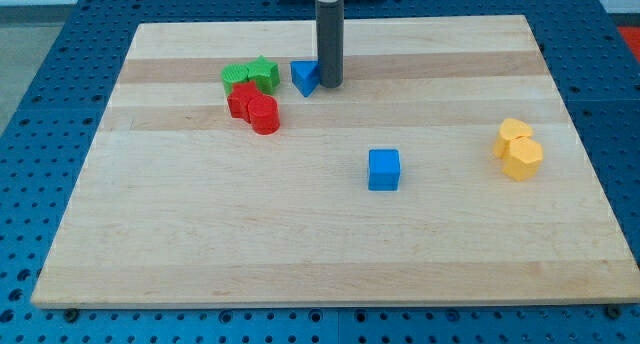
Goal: Push the blue triangle near to the green star
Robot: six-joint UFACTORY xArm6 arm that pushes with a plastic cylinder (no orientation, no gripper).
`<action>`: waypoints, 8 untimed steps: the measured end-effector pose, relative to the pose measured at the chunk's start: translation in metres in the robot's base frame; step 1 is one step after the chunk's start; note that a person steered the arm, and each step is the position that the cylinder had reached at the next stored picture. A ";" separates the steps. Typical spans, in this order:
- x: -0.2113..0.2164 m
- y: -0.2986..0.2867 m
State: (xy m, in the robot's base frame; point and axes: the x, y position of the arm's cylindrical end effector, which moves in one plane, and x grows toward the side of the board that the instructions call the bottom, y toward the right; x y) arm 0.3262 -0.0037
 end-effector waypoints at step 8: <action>-0.013 -0.004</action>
State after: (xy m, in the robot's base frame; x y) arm 0.3130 -0.0073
